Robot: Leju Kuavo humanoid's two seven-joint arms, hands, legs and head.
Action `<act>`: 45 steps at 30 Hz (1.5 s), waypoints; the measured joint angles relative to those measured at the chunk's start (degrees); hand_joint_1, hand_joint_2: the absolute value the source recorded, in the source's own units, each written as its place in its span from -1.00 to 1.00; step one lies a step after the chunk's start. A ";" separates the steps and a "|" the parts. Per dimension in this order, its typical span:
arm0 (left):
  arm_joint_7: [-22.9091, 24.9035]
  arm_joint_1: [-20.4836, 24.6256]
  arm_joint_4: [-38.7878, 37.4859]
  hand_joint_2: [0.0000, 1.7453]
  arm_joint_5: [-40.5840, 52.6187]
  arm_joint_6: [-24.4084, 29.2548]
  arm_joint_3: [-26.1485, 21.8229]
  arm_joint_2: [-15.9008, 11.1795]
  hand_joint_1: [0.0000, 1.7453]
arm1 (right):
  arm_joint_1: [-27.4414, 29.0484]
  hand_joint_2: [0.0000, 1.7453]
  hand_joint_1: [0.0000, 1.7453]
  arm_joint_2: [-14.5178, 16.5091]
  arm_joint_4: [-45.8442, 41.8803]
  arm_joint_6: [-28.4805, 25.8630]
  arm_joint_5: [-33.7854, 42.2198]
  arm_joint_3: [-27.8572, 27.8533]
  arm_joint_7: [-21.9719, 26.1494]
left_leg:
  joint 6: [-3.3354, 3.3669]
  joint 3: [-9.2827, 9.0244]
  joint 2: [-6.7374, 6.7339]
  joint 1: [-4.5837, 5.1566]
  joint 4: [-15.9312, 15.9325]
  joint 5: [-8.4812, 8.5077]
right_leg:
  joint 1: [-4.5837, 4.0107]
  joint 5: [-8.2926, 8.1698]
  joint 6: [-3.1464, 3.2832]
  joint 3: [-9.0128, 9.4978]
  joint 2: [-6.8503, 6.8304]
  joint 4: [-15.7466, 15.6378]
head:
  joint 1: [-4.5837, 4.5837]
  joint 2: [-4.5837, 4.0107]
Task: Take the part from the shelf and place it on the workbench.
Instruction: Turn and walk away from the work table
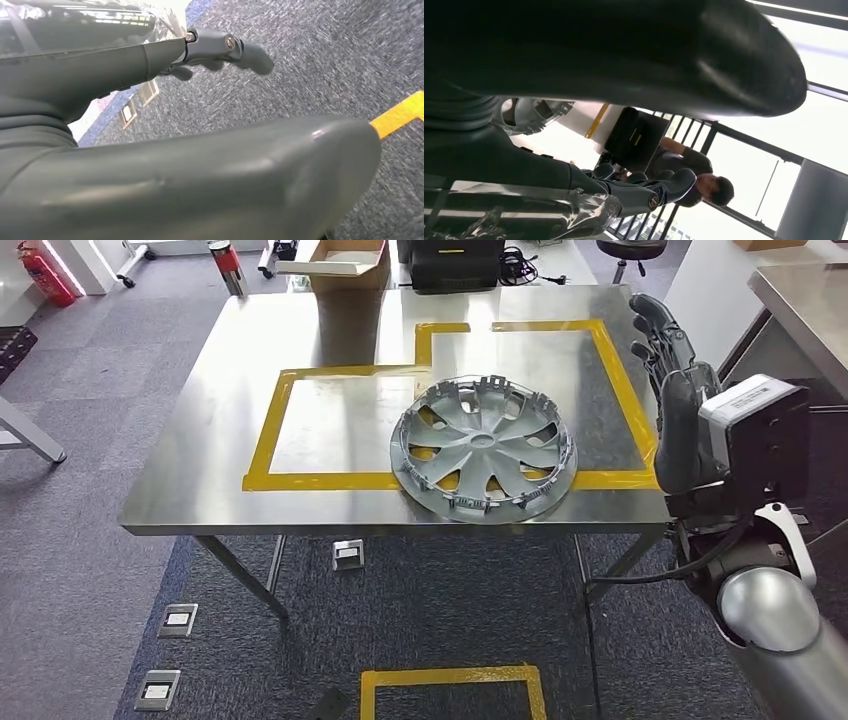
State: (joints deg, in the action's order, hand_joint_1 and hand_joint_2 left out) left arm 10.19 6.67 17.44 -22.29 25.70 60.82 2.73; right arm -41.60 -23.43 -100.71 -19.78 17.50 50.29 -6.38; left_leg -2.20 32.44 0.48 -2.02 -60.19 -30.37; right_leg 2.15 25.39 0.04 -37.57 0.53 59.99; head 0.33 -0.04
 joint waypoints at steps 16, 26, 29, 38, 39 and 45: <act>-0.04 0.03 0.04 -1.00 -0.50 0.72 -0.02 -0.14 -1.00 | 0.14 -1.00 -1.00 -0.21 -0.92 0.40 0.10 0.08 0.05 | 3.81 -3.12 -0.45 1.77 2.88 1.15 | -0.99 -1.15 -1.13 -2.92 -0.36 0.75 | -1.42 0.00; -0.02 -0.06 0.21 -1.00 -0.59 0.81 -0.03 0.14 -1.00 | 0.18 -1.00 -1.00 -0.44 -1.21 0.30 0.17 0.43 -0.03 | 3.69 3.53 -0.44 2.45 1.70 5.89 | -1.83 3.96 0.33 6.51 -0.44 -0.76 | -0.48 0.00; 0.00 -0.12 0.32 -1.00 -0.69 0.91 -0.03 0.16 -1.00 | 0.01 -1.00 -1.00 -0.45 -1.37 0.24 0.24 0.48 -0.18 | 2.65 4.03 -0.42 2.12 1.73 6.86 | -2.08 3.29 1.05 6.83 -0.55 -2.69 | -0.39 0.00; 0.28 -0.26 0.34 -1.00 -1.04 1.07 -0.01 -0.05 -1.00 | 0.19 -1.00 -1.00 -0.44 -1.41 0.16 0.61 1.09 -0.39 | -0.02 4.00 -0.40 0.81 -11.02 -0.77 | -0.97 -1.80 1.18 1.11 -1.12 -2.95 | -1.11 0.01; 0.33 -0.24 0.38 -1.00 -1.06 1.09 -0.01 -0.08 -1.00 | 0.23 -1.00 -1.00 -0.44 -1.42 0.15 0.65 1.09 -0.38 | -0.26 1.35 -0.37 0.66 -7.34 0.17 | -0.87 -2.21 0.84 0.28 -1.11 -2.56 | -1.21 0.01; 0.43 -0.26 0.75 -1.00 -1.11 1.24 -0.01 -0.24 -1.00 | 0.20 -1.00 -1.00 -0.53 -1.44 0.10 0.68 1.03 -0.23 | 1.95 -3.53 -0.23 1.14 2.00 -0.54 | -0.64 -3.91 -1.38 -1.31 -1.09 -1.91 | -1.38 0.01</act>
State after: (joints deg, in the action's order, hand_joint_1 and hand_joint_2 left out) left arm 10.61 6.42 18.19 -23.41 26.94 60.81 2.49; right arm -41.40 -23.97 -102.15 -19.68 18.18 51.32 -6.61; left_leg -0.25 28.91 0.25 -0.89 -58.19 -30.91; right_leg 1.51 21.49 -1.34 -38.88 -0.56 58.08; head -1.05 -0.04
